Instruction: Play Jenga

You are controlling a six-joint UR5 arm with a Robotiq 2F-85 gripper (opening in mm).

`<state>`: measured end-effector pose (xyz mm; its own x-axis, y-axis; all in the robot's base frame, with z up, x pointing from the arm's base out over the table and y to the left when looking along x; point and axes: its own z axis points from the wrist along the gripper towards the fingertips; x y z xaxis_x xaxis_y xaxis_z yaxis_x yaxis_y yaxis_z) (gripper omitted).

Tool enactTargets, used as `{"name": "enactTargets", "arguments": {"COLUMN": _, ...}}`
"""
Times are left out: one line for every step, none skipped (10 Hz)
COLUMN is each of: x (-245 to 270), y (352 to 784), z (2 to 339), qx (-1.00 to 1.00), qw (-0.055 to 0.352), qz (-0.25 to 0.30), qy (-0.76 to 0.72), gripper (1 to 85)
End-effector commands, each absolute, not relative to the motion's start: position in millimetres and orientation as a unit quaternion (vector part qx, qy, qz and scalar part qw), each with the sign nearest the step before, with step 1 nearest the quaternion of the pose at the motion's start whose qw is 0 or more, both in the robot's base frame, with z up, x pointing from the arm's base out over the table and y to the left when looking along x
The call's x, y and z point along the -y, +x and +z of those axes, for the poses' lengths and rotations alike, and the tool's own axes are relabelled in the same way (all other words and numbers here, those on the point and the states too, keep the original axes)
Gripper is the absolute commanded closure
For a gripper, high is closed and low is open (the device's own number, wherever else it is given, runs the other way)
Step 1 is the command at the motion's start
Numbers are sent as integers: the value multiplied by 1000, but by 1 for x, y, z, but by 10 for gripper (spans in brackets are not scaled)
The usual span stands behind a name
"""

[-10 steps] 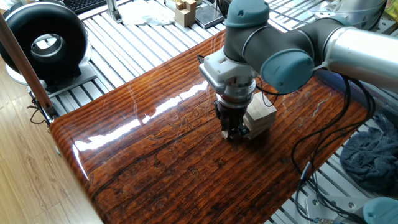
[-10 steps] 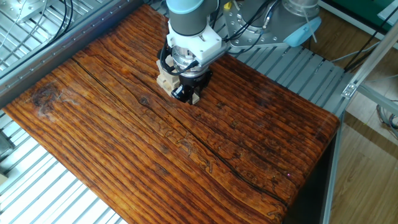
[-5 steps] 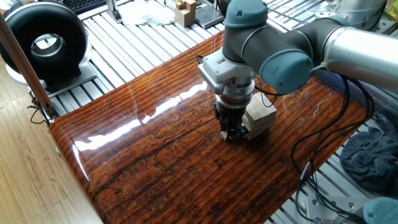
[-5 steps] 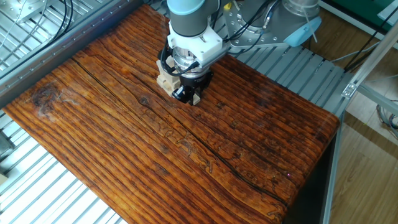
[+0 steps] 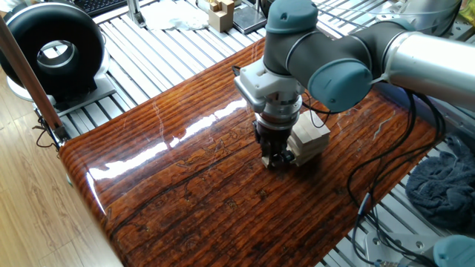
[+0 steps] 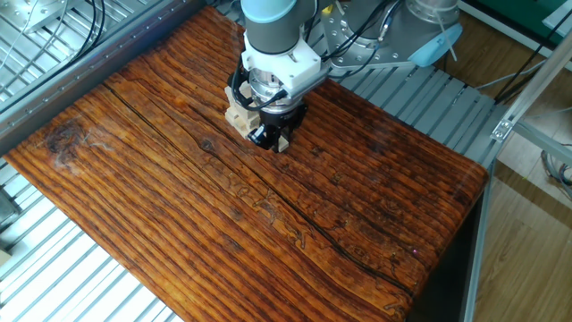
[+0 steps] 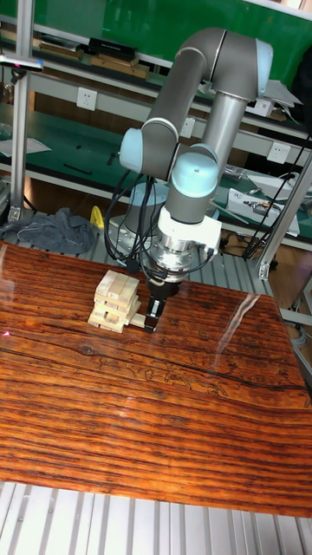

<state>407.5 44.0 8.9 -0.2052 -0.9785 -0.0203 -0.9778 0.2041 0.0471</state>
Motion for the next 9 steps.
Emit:
{"name": "enactTargets", "arguments": {"x": -49, "y": 410, "z": 11, "qx": 778, "qw": 2, "qz": -29, "qy": 627, "gripper": 547}}
{"name": "enactTargets", "arguments": {"x": -50, "y": 410, "z": 11, "qx": 778, "qw": 1, "qz": -30, "qy": 627, "gripper": 547}}
{"name": "enactTargets", "arguments": {"x": -50, "y": 411, "z": 11, "qx": 779, "qw": 1, "qz": -30, "qy": 626, "gripper": 547}}
{"name": "enactTargets", "arguments": {"x": -51, "y": 411, "z": 11, "qx": 779, "qw": 1, "qz": -30, "qy": 626, "gripper": 547}}
{"name": "enactTargets", "arguments": {"x": -52, "y": 411, "z": 12, "qx": 779, "qw": 2, "qz": -31, "qy": 626, "gripper": 547}}
{"name": "enactTargets", "arguments": {"x": -52, "y": 411, "z": 12, "qx": 779, "qw": 2, "qz": -31, "qy": 626, "gripper": 547}}
{"name": "enactTargets", "arguments": {"x": -53, "y": 411, "z": 12, "qx": 779, "qw": 1, "qz": -31, "qy": 626, "gripper": 547}}
{"name": "enactTargets", "arguments": {"x": -54, "y": 411, "z": 12, "qx": 780, "qw": 1, "qz": -32, "qy": 625, "gripper": 547}}
{"name": "enactTargets", "arguments": {"x": -55, "y": 411, "z": 13, "qx": 780, "qw": 1, "qz": -32, "qy": 625, "gripper": 547}}
